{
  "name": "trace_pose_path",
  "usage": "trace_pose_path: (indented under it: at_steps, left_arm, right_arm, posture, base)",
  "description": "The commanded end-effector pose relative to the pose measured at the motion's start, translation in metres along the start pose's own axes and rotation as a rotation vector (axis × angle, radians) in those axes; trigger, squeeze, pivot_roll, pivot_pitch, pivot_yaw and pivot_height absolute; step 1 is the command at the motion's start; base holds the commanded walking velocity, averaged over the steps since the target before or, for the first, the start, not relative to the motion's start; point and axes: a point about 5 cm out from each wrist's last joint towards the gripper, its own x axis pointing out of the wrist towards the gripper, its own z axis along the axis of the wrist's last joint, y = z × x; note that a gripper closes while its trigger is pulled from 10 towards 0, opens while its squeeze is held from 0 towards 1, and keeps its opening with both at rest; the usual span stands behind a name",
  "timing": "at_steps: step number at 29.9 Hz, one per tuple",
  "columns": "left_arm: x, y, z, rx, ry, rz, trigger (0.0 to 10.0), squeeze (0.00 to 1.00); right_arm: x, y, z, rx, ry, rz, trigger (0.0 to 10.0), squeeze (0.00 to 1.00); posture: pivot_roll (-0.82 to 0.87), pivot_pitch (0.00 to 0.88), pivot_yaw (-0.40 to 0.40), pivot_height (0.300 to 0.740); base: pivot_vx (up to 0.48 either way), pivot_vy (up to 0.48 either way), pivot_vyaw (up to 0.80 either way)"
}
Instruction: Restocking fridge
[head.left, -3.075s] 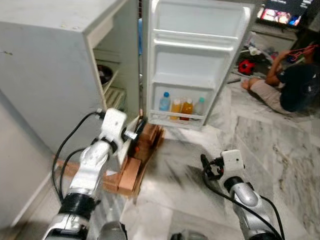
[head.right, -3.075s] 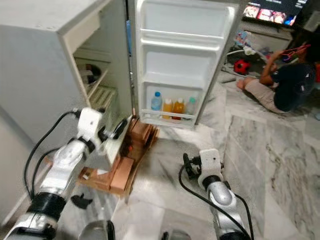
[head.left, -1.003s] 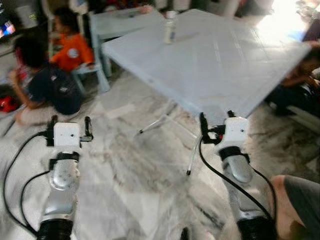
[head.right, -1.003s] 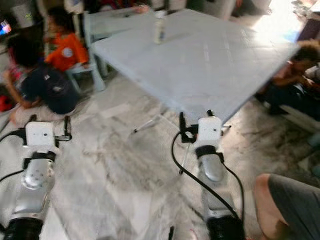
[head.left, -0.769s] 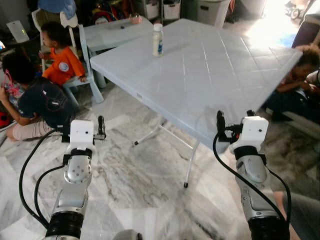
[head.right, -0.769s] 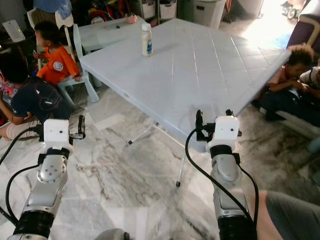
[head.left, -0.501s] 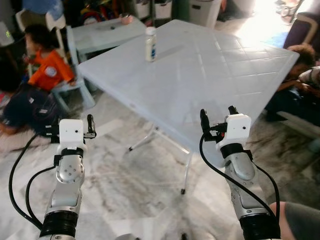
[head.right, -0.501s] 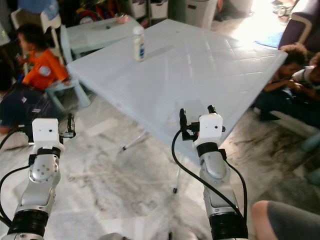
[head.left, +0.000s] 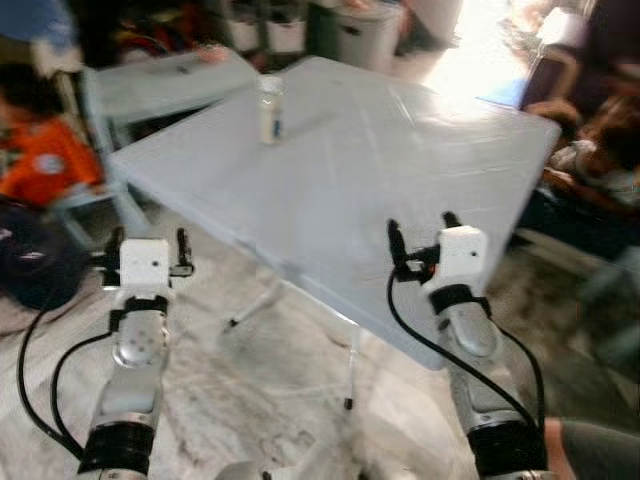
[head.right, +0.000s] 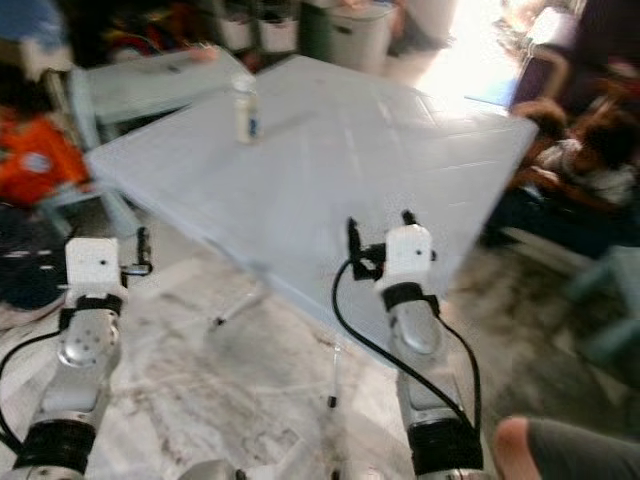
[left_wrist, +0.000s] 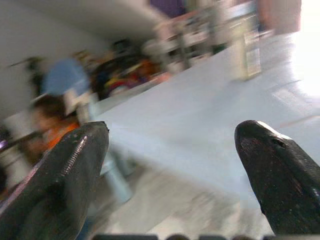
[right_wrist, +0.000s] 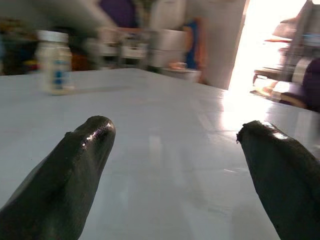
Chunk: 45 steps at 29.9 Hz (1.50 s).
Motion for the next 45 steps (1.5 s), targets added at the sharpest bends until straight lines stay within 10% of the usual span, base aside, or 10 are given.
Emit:
trace_pose_path:
  at_steps: [1,24,45]
  left_arm:
    - [0.003,-0.011,0.008,-0.005,-0.034,-0.034,10.0,0.00]
    - [0.005,-0.011,0.009,-0.033,-0.042,-0.025,10.0,0.00]
    - [-0.008,-0.051,0.020,-0.163,-0.105,-0.328,10.0,0.00]
  right_arm:
    - [0.001,-0.006,0.002,-0.015,-0.006,-0.006,10.0,0.00]
    - [0.002,-0.001,0.000,-0.023,-0.005,0.022,10.0,0.00]
    - [0.002,-0.002,-0.003,-0.021,0.009,0.025,10.0,0.00]
  posture:
    - [-0.04,0.000,0.001,0.740]
    - [-0.03,0.000,-0.009,0.740]
    - [-0.04,0.000,-0.012,0.740]
  base:
    - [0.364,0.311,-0.78]
    - [0.136,0.397,-0.17]
    - [0.194,0.324,0.00]
